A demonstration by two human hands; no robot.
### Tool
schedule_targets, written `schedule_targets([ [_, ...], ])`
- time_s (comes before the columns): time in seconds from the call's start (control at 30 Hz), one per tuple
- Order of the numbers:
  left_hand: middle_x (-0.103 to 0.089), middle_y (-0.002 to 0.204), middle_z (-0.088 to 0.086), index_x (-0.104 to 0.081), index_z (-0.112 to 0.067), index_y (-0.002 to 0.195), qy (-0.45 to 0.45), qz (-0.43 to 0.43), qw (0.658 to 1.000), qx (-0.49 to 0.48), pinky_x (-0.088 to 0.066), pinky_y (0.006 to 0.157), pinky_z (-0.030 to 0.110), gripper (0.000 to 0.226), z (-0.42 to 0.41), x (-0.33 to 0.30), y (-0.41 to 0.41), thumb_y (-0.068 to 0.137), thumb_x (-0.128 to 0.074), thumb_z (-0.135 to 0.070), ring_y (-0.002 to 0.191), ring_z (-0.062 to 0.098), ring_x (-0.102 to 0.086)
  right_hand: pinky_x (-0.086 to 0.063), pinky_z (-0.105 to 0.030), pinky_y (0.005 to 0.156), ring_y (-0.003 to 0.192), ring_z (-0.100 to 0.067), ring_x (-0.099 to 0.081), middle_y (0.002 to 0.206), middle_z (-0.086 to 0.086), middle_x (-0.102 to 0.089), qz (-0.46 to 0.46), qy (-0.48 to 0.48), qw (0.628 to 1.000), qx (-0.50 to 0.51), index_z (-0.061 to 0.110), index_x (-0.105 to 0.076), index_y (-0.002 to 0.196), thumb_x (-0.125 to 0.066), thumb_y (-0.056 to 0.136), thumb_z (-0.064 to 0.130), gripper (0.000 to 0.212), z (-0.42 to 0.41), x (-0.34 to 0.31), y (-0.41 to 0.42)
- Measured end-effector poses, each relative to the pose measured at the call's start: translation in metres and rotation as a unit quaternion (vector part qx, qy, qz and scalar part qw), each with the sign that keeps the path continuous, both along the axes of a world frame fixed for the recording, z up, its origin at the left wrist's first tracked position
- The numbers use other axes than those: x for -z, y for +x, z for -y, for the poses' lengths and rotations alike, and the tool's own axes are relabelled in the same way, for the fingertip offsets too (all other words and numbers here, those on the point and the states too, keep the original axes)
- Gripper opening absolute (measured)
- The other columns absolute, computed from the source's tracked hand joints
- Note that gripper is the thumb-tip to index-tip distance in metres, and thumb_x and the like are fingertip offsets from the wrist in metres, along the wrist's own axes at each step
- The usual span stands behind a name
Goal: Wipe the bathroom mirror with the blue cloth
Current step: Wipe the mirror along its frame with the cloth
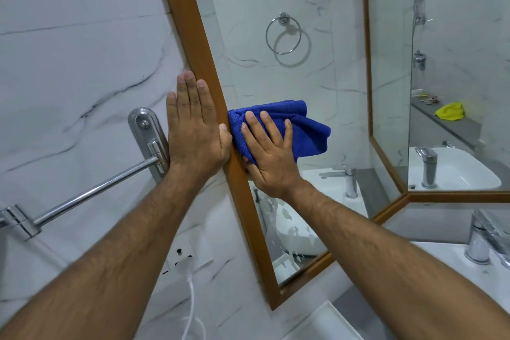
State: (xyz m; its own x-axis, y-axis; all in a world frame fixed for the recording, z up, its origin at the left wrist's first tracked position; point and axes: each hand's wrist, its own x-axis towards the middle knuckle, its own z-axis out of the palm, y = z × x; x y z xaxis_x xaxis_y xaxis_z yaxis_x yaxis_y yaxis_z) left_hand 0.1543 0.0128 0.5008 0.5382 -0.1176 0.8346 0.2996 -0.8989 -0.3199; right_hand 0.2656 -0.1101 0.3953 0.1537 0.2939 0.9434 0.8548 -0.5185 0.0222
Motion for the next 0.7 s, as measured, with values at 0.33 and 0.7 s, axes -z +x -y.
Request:
schedule_targets([
  [0.33, -0.004, 0.161, 0.034, -0.002, 0.009, 0.153, -0.003, 0.001, 1.000, 0.006, -0.006, 0.124, 0.055, 0.083, 0.001, 0.014, 0.000, 0.090, -0.037, -0.033, 0.151, 0.044, -0.003, -0.010, -0.073, 0.114, 0.153, -0.033, -0.012, 0.163, -0.007, -0.019, -0.053, -0.051, 0.997, -0.032, 0.018, -0.024, 0.153, -0.033, 0.101, 0.039, 0.057, 0.013, 0.052, -0.014],
  [0.7, -0.001, 0.161, 0.032, 0.002, 0.006, 0.153, -0.003, -0.009, 1.000, -0.004, 0.000, 0.124, 0.051, 0.085, 0.001, 0.014, -0.002, 0.089, -0.036, -0.034, 0.152, 0.043, 0.000, -0.016, -0.068, 0.116, 0.149, -0.032, -0.027, 0.158, -0.006, -0.038, -0.095, -0.092, 0.989, -0.071, 0.016, -0.044, 0.147, -0.053, 0.089, 0.009, 0.060, 0.043, 0.060, -0.027],
])
